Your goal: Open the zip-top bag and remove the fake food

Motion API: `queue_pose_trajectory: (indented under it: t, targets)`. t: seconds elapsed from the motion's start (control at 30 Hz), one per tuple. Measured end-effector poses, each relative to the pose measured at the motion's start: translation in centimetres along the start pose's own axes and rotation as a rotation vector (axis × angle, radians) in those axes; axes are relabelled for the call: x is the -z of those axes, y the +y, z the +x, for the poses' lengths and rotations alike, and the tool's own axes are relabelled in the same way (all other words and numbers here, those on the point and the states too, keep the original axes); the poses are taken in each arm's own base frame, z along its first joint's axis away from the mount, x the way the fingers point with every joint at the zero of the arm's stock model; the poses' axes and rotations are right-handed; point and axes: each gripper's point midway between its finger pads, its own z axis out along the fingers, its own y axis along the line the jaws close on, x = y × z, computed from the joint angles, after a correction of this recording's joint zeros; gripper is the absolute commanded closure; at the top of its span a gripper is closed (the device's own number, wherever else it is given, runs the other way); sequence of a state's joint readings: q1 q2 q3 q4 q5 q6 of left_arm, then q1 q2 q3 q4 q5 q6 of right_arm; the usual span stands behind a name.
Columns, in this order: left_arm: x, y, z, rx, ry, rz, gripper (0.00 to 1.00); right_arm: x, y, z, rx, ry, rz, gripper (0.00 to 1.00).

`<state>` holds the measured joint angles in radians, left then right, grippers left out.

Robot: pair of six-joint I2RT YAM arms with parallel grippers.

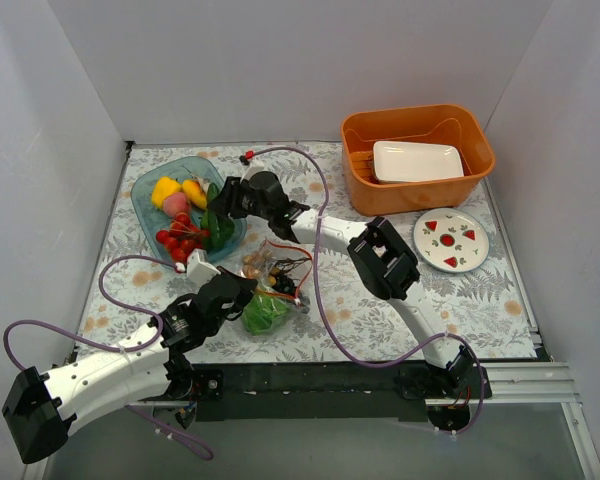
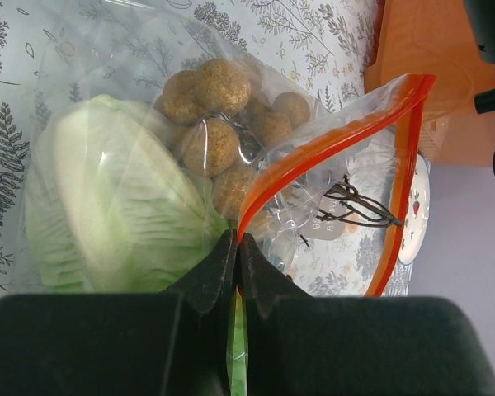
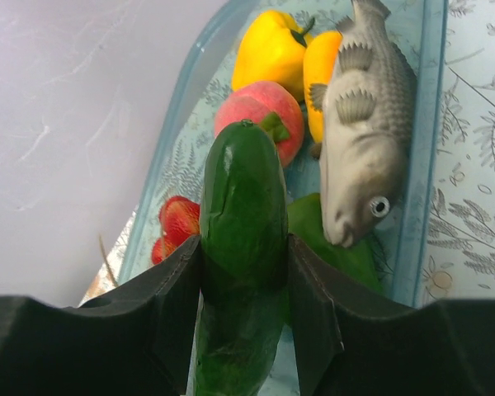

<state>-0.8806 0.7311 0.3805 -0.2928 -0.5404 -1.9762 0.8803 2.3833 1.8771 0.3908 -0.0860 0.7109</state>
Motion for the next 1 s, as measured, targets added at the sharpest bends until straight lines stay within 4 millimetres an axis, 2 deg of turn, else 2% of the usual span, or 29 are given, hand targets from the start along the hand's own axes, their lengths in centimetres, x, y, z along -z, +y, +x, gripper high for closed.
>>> queue_pose_trajectory:
  t: [0.33,0.6,0.83,1.0]
  targets:
    - [0.2,-0.4,-0.6,-0.043,-0.022,0.009,1.0,0.4,-1.2,2.0,0.038,0.08,0.027,0.4]
    - [0.4,-0.9,-1.0,-0.092,-0.028,0.022,1.0,0.7,-1.8,2.8,0.081,0.119,0.04,0.36]
    - [0.7,-2.2,-1.5,-0.112,-0.037,0.052,1.0,1.7,-1.6,2.6,0.108,0.138,0.055,0.35]
    - [0.7,-2.4,-1.5,-0.124,-0.032,0.062,1.0,3.0,-0.4,0.9,0.127,0.12,0.049,0.35]
